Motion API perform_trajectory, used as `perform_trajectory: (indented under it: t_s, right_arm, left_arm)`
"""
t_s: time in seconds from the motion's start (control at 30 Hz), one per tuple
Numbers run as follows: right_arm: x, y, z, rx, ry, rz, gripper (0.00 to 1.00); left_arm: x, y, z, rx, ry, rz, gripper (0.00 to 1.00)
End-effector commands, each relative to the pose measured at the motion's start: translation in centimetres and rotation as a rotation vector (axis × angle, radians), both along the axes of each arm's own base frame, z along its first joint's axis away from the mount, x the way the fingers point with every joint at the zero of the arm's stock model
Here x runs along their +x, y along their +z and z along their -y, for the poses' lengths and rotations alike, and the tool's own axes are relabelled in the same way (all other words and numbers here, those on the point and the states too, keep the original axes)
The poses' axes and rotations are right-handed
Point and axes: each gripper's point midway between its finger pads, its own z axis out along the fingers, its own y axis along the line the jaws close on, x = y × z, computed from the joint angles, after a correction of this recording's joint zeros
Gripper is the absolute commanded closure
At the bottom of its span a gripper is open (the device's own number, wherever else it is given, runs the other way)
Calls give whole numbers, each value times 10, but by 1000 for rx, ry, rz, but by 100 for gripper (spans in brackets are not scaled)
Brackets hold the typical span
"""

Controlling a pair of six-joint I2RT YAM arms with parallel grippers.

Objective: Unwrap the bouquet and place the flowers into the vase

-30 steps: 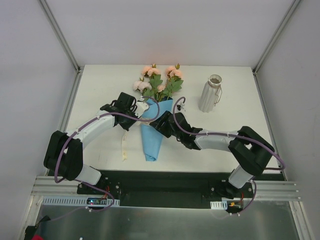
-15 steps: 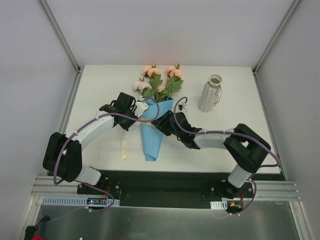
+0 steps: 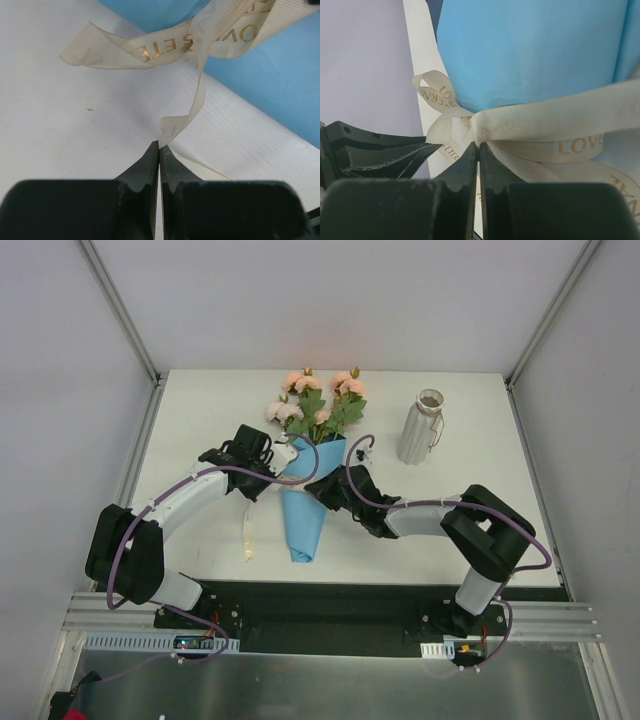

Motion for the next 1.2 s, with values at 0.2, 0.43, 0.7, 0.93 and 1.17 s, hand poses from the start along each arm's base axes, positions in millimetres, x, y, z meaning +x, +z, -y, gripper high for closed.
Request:
perform_trajectory:
  t_s: [0.2,0.43,0.7,0.93,1.17]
  right_arm:
    - [19,42,4,64,-48,121,99]
    - [33,68,37,57,-117,196,99]
    - [24,94,101,-100,-206,272,99]
    - [7,99,185,-330,-330,265,99]
    - [-10,105,281,-471,-511,232,99]
  left_arm:
    - [-5,3,-7,21,-2,8,100]
    - [-7,0,-9,24,16,-21,100]
    - [28,29,-47,5,224,30,100]
    - [47,57,-132,67,502,115,100]
    - [47,87,-208,165,730,205,100]
